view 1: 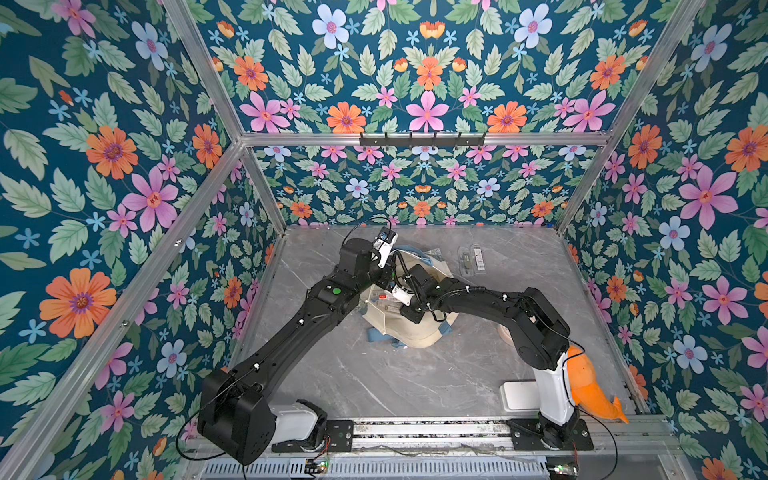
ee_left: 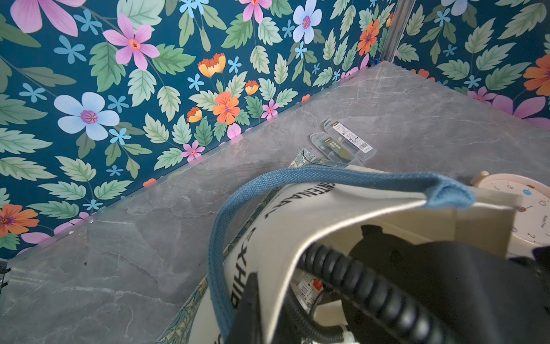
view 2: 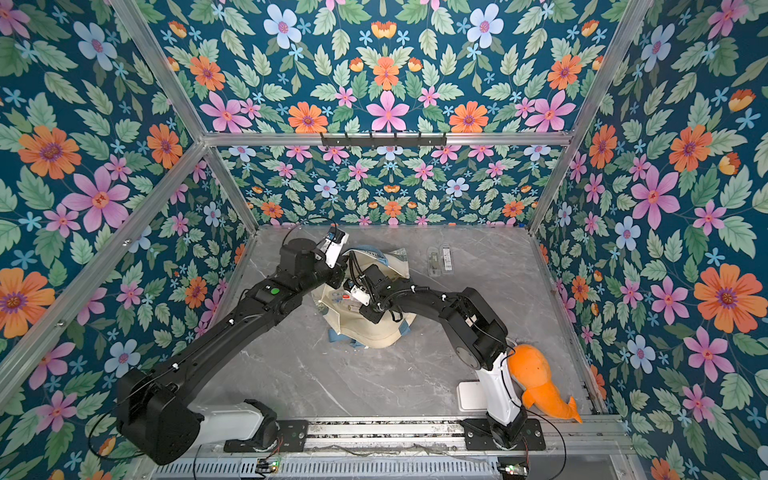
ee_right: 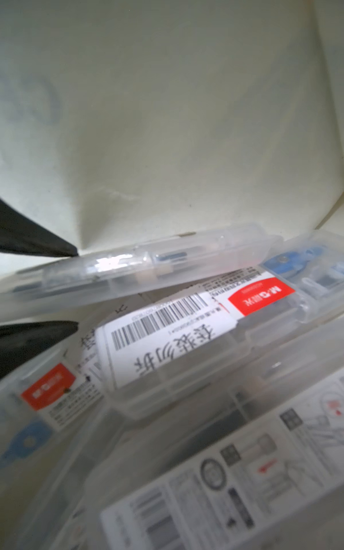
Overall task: Take out the compass set from the canvas bag
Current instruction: Pick up the compass set from the canvas bag.
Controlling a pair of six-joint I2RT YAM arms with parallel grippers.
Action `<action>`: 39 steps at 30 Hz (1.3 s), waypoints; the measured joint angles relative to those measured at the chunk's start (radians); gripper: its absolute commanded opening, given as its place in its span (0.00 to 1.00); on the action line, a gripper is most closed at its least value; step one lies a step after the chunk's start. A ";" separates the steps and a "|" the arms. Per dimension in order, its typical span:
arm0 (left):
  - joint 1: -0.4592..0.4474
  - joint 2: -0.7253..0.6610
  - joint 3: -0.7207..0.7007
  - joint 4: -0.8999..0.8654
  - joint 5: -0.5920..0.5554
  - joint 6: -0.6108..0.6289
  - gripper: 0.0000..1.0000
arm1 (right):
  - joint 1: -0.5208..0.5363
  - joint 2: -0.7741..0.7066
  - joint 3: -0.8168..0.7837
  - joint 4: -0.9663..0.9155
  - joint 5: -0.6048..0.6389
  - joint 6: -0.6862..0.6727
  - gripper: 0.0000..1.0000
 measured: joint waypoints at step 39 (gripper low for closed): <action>0.000 -0.012 -0.022 0.020 -0.016 0.000 0.00 | 0.041 -0.528 -0.267 -0.193 0.019 0.257 0.15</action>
